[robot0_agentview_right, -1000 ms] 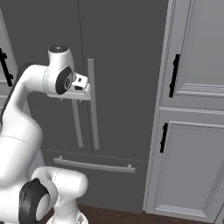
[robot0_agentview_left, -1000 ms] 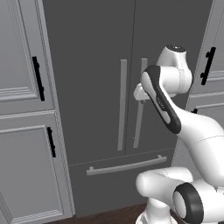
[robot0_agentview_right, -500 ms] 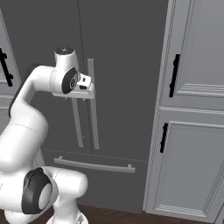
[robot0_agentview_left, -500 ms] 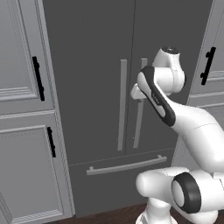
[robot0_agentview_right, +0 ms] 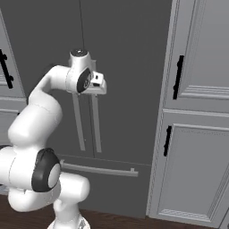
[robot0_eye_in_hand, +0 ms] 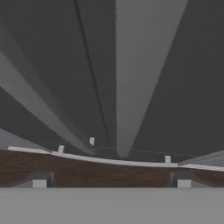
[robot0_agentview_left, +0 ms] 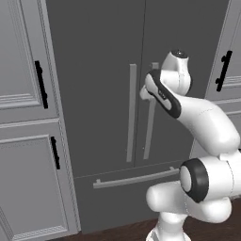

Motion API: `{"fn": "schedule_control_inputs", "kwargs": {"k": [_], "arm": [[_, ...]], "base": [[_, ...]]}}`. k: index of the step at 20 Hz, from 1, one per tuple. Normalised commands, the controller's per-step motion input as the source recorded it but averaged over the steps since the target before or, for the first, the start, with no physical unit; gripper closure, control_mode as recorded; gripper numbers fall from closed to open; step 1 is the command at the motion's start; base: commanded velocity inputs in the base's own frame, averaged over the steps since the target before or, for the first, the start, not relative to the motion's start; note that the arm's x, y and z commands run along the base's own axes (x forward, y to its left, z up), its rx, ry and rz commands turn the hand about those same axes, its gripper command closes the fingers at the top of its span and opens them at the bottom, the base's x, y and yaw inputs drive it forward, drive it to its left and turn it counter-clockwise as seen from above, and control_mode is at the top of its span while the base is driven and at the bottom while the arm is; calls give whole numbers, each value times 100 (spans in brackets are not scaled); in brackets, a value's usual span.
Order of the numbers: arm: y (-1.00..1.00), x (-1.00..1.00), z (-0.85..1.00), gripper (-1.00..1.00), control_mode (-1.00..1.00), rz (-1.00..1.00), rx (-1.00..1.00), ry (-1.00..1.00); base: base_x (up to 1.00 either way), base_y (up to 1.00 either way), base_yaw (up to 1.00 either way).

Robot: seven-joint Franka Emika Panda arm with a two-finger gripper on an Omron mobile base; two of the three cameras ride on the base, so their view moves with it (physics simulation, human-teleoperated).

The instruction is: Take the strawberry from the fridge and place it on top of the pancake, located on the dining counter.

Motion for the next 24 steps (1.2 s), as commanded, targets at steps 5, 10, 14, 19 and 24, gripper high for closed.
{"fn": "schedule_control_inputs", "kwargs": {"k": [5,10,14,19,24], "arm": [[-1,48,0,-100,-100,0,0,-6],[-1,51,-20,-100,-100,0,0,-3],[-6,54,-19,-100,-100,-5,0,-1],[-13,36,-15,-100,-100,-13,0,-5],[-12,0,-31,-100,-100,-5,0,-32]], "base": [[0,0,0],[0,0,0],[0,0,0],[0,0,0],[0,0,0]]}}
